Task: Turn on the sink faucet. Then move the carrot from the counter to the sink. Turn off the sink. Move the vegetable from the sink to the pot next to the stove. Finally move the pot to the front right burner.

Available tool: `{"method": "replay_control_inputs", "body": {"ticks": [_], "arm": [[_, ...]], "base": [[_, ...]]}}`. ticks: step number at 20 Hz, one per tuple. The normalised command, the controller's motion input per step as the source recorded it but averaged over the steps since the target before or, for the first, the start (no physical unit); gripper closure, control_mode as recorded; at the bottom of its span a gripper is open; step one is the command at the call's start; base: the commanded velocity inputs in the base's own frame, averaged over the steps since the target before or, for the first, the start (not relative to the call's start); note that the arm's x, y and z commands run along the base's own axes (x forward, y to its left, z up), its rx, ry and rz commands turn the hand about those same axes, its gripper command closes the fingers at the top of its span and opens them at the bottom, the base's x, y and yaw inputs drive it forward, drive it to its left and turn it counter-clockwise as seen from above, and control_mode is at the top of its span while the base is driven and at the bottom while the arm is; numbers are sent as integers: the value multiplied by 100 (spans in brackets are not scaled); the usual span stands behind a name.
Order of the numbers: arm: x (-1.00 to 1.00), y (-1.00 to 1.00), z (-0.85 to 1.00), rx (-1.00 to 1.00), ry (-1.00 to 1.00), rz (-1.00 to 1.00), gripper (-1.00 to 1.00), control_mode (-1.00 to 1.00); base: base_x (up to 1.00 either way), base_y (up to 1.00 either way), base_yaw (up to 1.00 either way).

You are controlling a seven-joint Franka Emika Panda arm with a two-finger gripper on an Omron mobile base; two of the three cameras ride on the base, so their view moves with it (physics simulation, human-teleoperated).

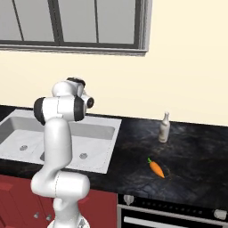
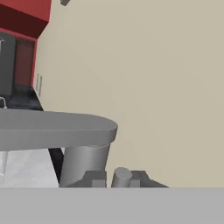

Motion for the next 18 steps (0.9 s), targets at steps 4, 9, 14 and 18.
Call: {"method": "replay_control_inputs", "body": {"ticks": [4,9,14,18], "arm": [[0,-6,-6,0,0,-2,100,-100],[0,-46,-21,3,0,-4,100,-100],[0,-58,-25,4,0,-2,100,-100],[0,-63,-27,4,0,0,100,-100]], "base": [[0,0,0],[0,0,0],[0,0,0],[0,0,0]]}}
